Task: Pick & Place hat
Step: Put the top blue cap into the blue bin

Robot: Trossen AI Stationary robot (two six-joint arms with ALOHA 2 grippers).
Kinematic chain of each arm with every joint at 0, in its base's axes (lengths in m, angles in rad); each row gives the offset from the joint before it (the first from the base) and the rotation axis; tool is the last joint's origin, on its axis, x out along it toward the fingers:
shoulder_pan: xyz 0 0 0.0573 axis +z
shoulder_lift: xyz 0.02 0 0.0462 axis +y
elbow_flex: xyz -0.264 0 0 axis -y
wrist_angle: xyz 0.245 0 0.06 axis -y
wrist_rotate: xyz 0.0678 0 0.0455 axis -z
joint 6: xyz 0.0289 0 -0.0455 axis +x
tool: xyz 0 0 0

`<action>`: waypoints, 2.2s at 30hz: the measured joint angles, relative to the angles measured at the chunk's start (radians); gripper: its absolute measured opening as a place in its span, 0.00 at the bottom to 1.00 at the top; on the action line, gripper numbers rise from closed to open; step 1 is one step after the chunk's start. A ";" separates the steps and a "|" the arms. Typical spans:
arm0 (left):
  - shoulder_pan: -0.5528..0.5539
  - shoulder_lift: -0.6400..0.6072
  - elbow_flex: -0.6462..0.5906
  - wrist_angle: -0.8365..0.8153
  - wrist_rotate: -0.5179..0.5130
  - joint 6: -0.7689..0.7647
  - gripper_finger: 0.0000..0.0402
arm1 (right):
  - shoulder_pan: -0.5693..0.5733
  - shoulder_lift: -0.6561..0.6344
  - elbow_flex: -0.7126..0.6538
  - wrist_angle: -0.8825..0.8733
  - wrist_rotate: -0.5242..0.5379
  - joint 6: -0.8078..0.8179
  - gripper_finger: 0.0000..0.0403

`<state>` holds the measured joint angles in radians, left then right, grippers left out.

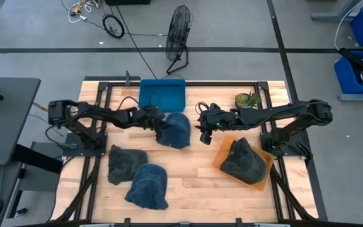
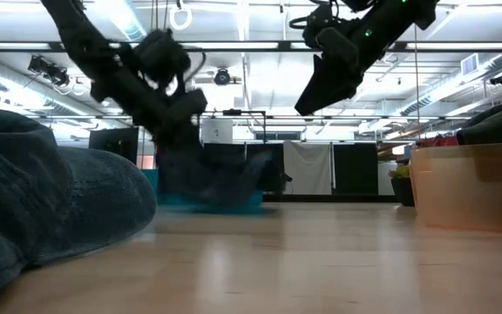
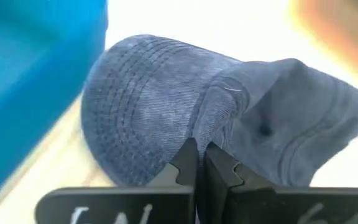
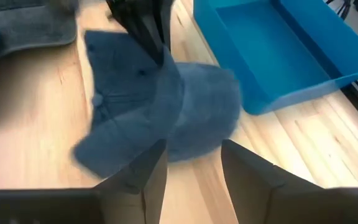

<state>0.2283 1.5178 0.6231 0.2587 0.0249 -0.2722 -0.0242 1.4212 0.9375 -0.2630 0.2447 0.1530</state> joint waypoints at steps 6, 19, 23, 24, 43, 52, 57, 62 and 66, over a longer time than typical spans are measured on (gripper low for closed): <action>-0.017 -0.173 0.087 -0.162 0.019 0.158 0.02 | 0.000 0.000 0.000 -0.036 0.001 -0.003 0.39; 0.232 -0.222 0.439 -0.643 -0.056 1.009 0.01 | 0.000 0.000 0.000 -0.044 0.001 -0.029 0.39; 0.330 -0.199 0.491 -0.668 -0.010 1.269 0.01 | 0.000 0.001 0.000 -0.046 0.001 -0.030 0.39; 0.355 -0.188 0.495 -0.673 -0.001 1.343 0.01 | 0.000 0.001 0.000 -0.046 0.001 -0.030 0.39; 0.552 0.052 0.496 -0.708 0.238 1.936 0.01 | 0.000 0.001 0.000 -0.046 0.001 -0.019 0.39; 0.541 0.122 0.496 -0.721 0.305 1.670 0.04 | 0.000 0.001 0.000 -0.044 0.000 -0.010 0.39; 0.517 0.144 0.496 -0.708 0.310 1.620 0.05 | 0.000 0.001 0.000 -0.043 0.000 -0.008 0.39; 0.506 0.152 0.496 -0.664 0.311 1.479 0.10 | 0.000 0.001 0.000 -0.042 0.001 -0.007 0.39; 0.507 0.152 0.496 -0.661 0.309 1.398 0.15 | 0.000 0.002 0.000 -0.040 0.001 -0.007 0.39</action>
<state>0.7353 1.6699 1.1191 -0.4025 0.3340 1.1262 -0.0242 1.4227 0.9375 -0.3035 0.2455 0.1459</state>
